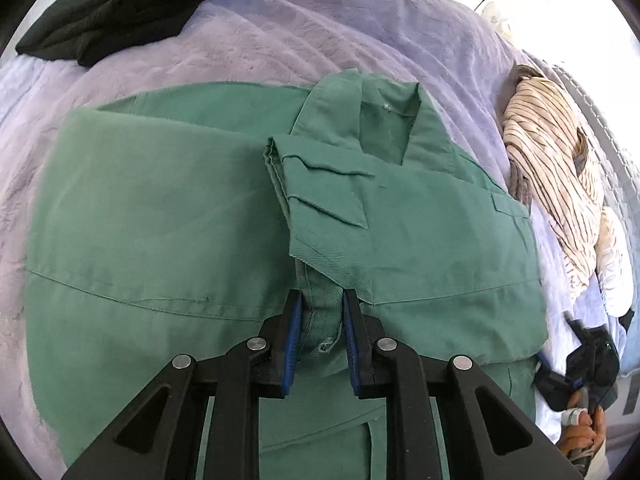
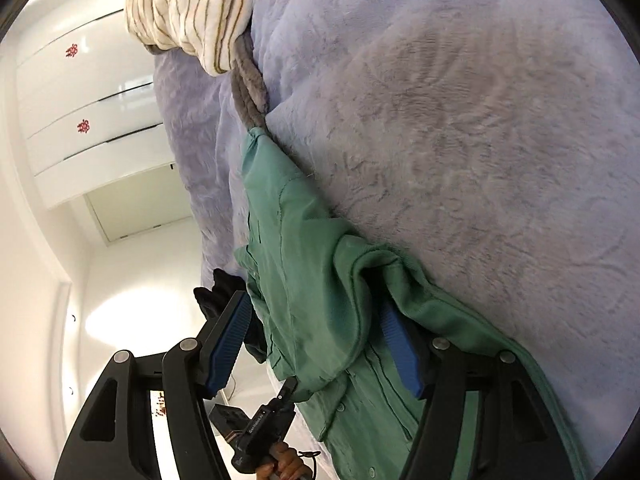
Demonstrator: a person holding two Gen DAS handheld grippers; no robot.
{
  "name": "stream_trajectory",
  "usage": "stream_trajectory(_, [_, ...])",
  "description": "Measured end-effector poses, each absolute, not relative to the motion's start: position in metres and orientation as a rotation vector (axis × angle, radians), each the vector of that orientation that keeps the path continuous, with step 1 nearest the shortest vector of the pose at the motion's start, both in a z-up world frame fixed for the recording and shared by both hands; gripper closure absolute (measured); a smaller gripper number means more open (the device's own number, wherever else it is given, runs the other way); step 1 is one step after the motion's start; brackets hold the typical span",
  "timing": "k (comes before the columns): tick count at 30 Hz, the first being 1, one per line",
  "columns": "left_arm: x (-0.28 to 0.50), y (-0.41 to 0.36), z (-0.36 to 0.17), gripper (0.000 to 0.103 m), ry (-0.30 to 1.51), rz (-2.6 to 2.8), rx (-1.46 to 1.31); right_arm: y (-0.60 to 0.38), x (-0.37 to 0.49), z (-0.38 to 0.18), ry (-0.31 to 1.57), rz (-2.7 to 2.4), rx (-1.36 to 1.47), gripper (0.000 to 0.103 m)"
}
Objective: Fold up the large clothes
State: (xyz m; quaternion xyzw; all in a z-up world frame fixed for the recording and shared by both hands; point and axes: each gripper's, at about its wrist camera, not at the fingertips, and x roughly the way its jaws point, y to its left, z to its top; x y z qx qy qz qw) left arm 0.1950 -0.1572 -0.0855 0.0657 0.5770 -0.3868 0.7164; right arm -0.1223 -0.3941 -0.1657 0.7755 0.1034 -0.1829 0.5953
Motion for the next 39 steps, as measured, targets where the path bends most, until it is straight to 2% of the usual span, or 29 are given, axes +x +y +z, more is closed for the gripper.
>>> stream_trajectory(1, [0.195,-0.158,-0.081,0.081,1.267,-0.863,0.139,-0.396,-0.121,-0.161,0.254,-0.433,1.772,0.102])
stream_trajectory(2, [0.196,-0.157,-0.079,0.081,1.261,-0.871,0.133,-0.399,-0.118,-0.155,0.285,-0.45,1.734,0.1])
stream_trajectory(6, [0.193,-0.154,-0.088,0.081,1.27,-0.859,0.182,-0.406,-0.125,-0.133,0.389,-0.561,1.557,0.1])
stream_trajectory(10, [0.191,-0.151,-0.112,0.081,1.297,-0.807,0.223,-0.405,-0.135,-0.157,0.51,-0.628,1.559,0.1])
stream_trajectory(14, [0.189,-0.15,-0.107,0.081,1.256,-0.796,0.274,-0.404,-0.139,-0.165,0.526,-0.613,1.569,0.1])
stream_trajectory(18, [0.192,-0.142,-0.092,0.081,1.23,-0.764,0.298,-0.404,-0.141,-0.15,0.609,-0.621,1.508,0.075])
stream_trajectory(20, [0.194,-0.134,-0.084,0.081,1.223,-0.751,0.283,-0.401,-0.146,-0.136,0.638,-0.628,1.454,0.054])
stream_trajectory(21, [0.194,-0.13,-0.079,0.081,1.215,-0.753,0.27,-0.399,-0.147,-0.127,0.641,-0.631,1.425,0.036])
stream_trajectory(22, [0.194,-0.128,-0.074,0.081,1.205,-0.757,0.264,-0.399,-0.146,-0.119,0.639,-0.634,1.391,0.028])
stream_trajectory(26, [0.188,-0.134,-0.066,0.081,1.172,-0.781,0.27,-0.411,-0.119,-0.084,0.685,-0.635,1.168,0.028])
stream_trajectory(27, [0.186,-0.138,-0.065,0.081,1.168,-0.785,0.278,-0.417,-0.109,-0.081,0.701,-0.629,1.142,0.034])
stream_trajectory(28, [0.183,-0.144,-0.066,0.081,1.162,-0.791,0.289,-0.423,-0.098,-0.081,0.71,-0.616,1.13,0.055])
stream_trajectory(29, [0.179,-0.149,-0.066,0.081,1.157,-0.8,0.295,-0.427,-0.087,-0.08,0.72,-0.6,1.118,0.071])
stream_trajectory(30, [0.174,-0.155,-0.067,0.081,1.153,-0.814,0.295,-0.435,-0.067,-0.082,0.748,-0.583,1.094,0.095])
stream_trajectory(35, [0.159,-0.175,-0.075,0.081,1.141,-0.84,0.301,-0.45,0.0,-0.087,0.796,-0.559,0.961,0.096])
stream_trajectory(39, [0.157,-0.182,-0.097,0.081,1.131,-0.788,0.387,-0.454,0.039,-0.11,0.927,-0.589,0.823,0.096])
